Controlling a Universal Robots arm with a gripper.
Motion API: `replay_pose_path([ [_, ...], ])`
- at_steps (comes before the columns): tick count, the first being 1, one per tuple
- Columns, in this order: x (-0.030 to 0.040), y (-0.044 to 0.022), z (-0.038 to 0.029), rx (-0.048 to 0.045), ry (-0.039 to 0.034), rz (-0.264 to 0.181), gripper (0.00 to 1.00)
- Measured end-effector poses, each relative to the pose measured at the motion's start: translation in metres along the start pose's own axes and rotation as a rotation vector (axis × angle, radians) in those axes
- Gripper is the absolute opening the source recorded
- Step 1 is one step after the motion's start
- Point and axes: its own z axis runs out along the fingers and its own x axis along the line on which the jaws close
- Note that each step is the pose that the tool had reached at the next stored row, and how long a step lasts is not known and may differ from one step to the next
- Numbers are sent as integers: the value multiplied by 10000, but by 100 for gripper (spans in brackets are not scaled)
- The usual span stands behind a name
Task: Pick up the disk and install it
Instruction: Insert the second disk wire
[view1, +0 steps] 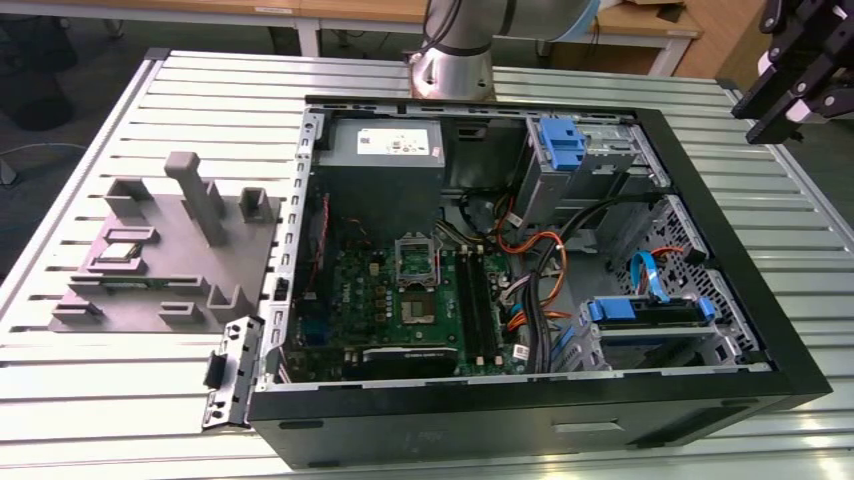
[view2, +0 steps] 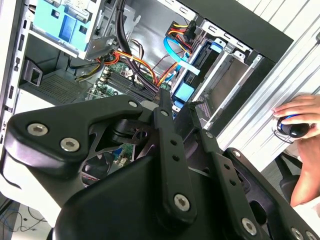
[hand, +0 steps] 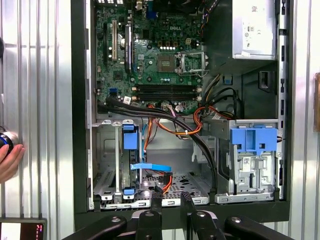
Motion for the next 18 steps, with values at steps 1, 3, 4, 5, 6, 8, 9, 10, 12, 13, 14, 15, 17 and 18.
replay_pose_path([
  [1,0,0,2,0,-1,0,29],
  [3,1,0,8,0,-2,0,29],
  [4,1,0,7,0,0,0,29],
  [5,2,0,20,0,0,0,29],
  [6,2,0,20,0,0,0,29],
  [8,3,1,29,0,0,0,29],
  [9,3,1,29,0,0,0,29],
  [10,3,1,29,0,0,0,29],
  [12,4,1,35,0,-3,0,29],
  [13,5,1,43,0,-6,0,29],
  [14,6,1,52,0,-6,0,29],
  [15,7,1,59,0,-6,0,29],
  [17,9,2,76,0,-7,0,29],
  [18,9,2,82,0,-7,0,29],
])
